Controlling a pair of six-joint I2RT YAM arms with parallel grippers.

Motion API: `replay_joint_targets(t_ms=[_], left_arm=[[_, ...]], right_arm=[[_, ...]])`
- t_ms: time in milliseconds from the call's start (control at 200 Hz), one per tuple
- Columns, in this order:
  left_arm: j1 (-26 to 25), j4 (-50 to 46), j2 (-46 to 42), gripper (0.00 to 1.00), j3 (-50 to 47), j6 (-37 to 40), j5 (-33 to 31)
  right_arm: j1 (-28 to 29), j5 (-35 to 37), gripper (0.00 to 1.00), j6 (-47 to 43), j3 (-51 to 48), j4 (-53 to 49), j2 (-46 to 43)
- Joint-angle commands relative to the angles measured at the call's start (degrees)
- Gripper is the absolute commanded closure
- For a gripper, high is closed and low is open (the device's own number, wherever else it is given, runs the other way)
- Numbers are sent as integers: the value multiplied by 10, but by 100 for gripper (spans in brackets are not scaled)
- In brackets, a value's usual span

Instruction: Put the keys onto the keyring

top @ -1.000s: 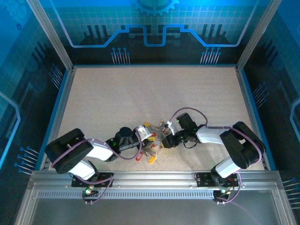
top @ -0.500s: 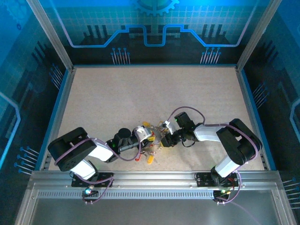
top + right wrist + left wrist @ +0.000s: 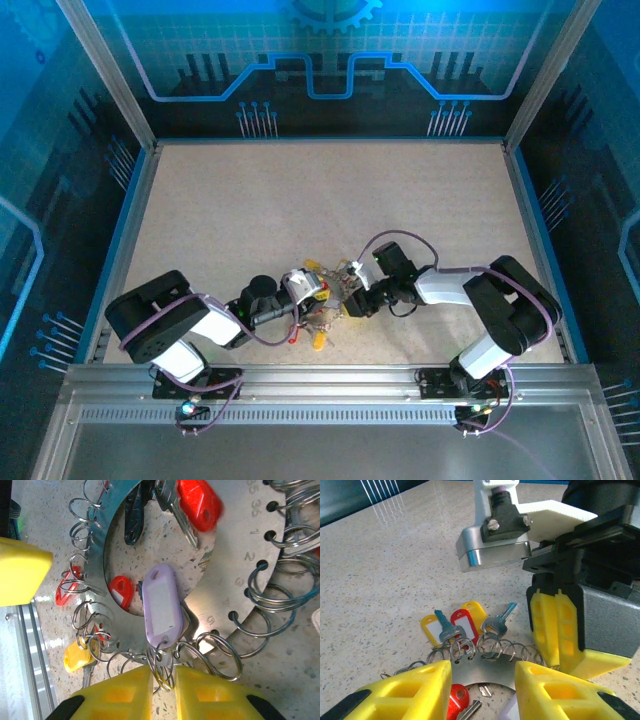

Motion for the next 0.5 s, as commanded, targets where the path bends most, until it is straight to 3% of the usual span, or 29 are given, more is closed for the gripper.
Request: replay_joint_targets(t_ms=[0,235,490], left_arm=[[6,41,15,60,-10,-1,-7],[6,127,63,60,-22,-10,-12],[7,127,69,61,-18,-12,-18]], right_arm=[[10,-24,82,-12,-6,14,-5],[11,-29,88,-15,-6,15,-8],[21,-28,87,-20,-3,16,-5]])
